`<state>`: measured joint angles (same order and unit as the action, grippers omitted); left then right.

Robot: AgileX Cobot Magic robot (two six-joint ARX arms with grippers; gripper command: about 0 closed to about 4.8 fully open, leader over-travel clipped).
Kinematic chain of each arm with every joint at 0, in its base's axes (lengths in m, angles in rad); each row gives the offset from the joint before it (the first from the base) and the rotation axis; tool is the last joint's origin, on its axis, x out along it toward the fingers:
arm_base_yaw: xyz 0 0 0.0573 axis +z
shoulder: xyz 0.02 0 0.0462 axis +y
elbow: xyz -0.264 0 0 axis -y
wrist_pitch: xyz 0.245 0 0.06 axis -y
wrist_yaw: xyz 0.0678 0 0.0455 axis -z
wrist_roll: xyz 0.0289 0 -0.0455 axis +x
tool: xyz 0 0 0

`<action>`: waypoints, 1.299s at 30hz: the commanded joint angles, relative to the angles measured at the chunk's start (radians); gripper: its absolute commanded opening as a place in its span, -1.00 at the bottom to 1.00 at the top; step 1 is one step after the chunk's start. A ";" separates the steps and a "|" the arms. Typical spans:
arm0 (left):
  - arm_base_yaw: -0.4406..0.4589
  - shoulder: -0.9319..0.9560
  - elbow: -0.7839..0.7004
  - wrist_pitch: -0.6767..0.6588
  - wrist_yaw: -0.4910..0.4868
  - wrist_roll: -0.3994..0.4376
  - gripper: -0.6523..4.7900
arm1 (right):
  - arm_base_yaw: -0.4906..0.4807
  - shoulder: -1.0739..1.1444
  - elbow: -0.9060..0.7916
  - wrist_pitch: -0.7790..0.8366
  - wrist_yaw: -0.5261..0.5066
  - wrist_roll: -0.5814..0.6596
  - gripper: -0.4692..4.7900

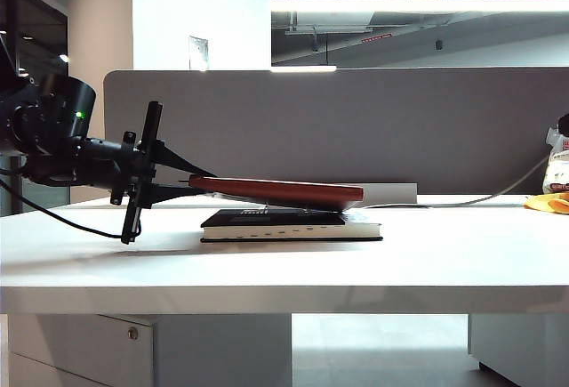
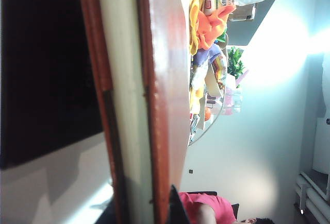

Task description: Pick up the red book and place it on top of the black book.

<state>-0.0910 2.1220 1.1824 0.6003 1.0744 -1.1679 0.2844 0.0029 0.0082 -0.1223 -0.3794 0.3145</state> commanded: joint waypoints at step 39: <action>-0.035 0.031 0.142 -0.241 -0.022 0.087 -0.78 | 0.000 0.049 -0.003 -0.002 0.052 0.003 -0.84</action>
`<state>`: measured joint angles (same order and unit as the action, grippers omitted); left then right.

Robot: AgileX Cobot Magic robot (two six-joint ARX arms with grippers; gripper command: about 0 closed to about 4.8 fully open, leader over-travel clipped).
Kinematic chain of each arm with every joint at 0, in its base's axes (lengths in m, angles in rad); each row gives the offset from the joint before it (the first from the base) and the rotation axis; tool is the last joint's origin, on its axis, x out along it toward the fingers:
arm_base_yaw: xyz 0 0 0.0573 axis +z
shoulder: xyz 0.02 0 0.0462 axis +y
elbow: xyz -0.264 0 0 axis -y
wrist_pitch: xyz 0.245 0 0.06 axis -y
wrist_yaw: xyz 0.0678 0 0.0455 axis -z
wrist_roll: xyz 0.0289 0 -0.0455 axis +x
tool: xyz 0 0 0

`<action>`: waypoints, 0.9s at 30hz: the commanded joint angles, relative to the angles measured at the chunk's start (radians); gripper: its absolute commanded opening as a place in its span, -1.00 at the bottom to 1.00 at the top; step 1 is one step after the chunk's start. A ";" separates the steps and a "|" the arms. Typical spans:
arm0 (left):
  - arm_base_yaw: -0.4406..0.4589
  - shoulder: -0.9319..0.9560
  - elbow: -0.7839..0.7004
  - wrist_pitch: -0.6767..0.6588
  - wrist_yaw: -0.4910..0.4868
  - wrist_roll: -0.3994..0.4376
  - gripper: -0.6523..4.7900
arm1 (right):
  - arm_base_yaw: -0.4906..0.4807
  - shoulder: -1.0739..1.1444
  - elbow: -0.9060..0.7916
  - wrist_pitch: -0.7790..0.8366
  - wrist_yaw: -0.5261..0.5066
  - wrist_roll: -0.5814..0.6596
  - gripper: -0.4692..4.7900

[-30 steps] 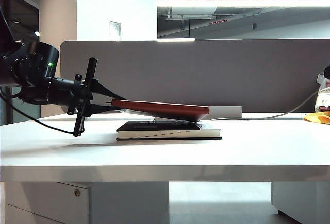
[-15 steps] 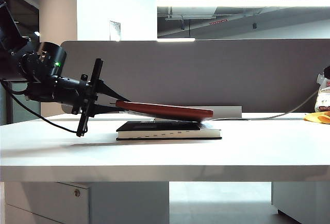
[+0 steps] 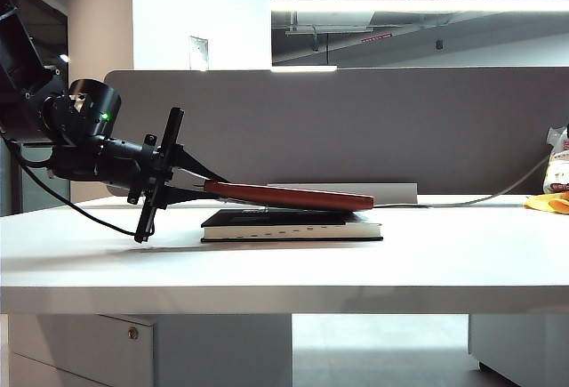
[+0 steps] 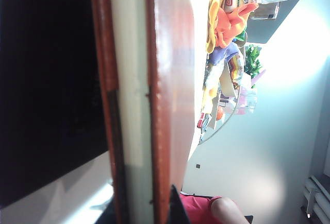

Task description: Pick up the red book and place it on top of the black book.

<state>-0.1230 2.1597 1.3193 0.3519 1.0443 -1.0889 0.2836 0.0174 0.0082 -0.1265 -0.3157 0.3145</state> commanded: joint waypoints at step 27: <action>-0.004 -0.007 0.009 -0.067 0.007 0.008 -0.78 | 0.054 0.159 0.000 0.081 -0.104 0.052 -0.84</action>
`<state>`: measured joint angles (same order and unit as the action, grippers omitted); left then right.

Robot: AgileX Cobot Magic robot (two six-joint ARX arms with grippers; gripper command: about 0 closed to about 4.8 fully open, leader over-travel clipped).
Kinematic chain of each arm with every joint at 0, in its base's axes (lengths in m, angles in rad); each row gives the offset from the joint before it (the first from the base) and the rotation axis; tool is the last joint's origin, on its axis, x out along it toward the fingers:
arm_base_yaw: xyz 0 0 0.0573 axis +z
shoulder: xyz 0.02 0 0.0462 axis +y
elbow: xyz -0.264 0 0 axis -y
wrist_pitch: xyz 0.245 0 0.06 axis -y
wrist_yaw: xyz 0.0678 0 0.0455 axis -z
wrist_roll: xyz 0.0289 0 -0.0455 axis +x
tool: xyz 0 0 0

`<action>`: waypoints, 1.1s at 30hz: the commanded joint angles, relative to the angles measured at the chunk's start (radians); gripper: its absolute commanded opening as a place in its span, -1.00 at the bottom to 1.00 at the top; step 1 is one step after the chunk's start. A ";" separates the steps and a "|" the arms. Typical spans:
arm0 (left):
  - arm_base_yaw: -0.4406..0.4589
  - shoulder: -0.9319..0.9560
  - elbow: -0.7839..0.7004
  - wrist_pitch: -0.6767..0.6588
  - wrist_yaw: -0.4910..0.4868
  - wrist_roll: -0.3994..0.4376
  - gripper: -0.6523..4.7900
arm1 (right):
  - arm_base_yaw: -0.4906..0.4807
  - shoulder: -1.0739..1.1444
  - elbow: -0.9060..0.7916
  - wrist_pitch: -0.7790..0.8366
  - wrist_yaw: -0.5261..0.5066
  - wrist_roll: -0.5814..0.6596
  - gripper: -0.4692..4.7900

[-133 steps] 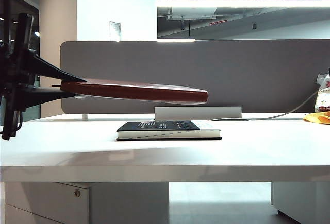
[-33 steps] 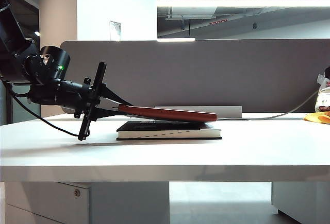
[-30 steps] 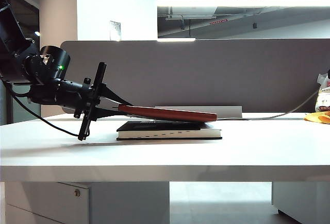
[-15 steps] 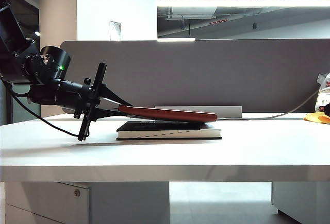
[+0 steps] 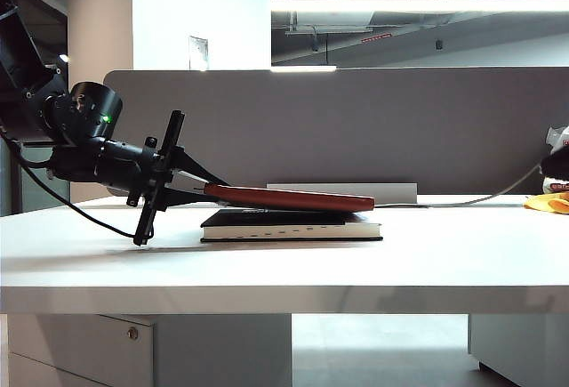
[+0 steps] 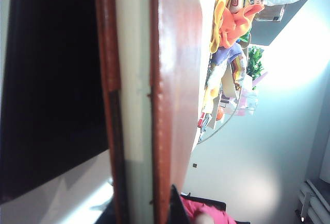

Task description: Pick up the red book and place it on top of the black book.

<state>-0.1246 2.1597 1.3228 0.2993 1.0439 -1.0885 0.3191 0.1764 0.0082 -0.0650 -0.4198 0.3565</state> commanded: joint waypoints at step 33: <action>-0.002 0.015 0.117 -0.127 -0.037 0.032 -0.78 | 0.098 0.381 0.243 0.316 0.129 -0.065 -0.84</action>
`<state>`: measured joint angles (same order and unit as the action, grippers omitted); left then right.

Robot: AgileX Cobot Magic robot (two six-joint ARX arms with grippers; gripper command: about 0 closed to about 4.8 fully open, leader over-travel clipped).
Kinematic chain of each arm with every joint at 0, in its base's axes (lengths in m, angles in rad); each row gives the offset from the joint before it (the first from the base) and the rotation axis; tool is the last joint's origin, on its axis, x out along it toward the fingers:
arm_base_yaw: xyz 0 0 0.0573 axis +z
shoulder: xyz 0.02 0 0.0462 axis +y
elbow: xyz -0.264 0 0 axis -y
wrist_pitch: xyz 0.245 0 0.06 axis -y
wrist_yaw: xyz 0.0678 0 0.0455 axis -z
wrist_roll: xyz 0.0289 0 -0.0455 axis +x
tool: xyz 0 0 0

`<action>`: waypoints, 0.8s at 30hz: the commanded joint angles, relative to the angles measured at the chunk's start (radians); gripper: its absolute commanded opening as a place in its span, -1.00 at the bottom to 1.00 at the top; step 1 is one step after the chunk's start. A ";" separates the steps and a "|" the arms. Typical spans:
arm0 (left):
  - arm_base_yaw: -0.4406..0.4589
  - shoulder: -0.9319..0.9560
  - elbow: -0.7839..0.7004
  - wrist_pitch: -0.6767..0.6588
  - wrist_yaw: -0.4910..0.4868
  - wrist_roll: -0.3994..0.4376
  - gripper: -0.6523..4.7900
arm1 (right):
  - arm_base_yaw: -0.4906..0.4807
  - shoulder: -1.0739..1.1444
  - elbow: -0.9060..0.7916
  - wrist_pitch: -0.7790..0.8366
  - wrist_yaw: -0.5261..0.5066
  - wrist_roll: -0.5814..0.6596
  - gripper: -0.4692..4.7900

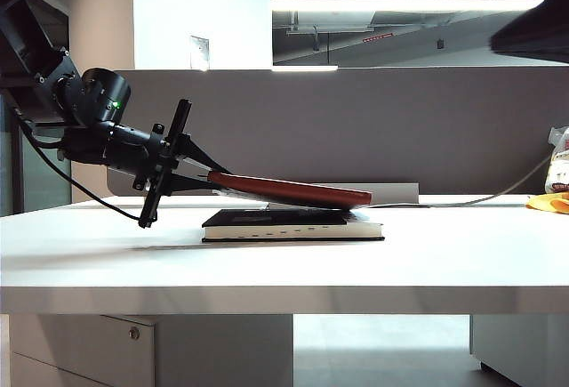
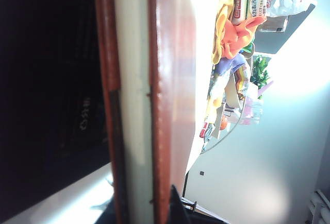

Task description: Pick up the red book and place it on top of the black book.

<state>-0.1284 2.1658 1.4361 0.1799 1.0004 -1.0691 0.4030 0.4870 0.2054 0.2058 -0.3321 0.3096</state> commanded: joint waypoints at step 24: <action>0.002 0.042 0.002 -0.075 -0.034 0.075 -0.78 | 0.026 0.581 0.347 0.189 0.098 -0.023 -0.84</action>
<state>-0.1280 2.2036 1.4361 0.1364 0.9909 -1.0019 0.4282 1.0569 0.5346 0.3485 -0.2363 0.2905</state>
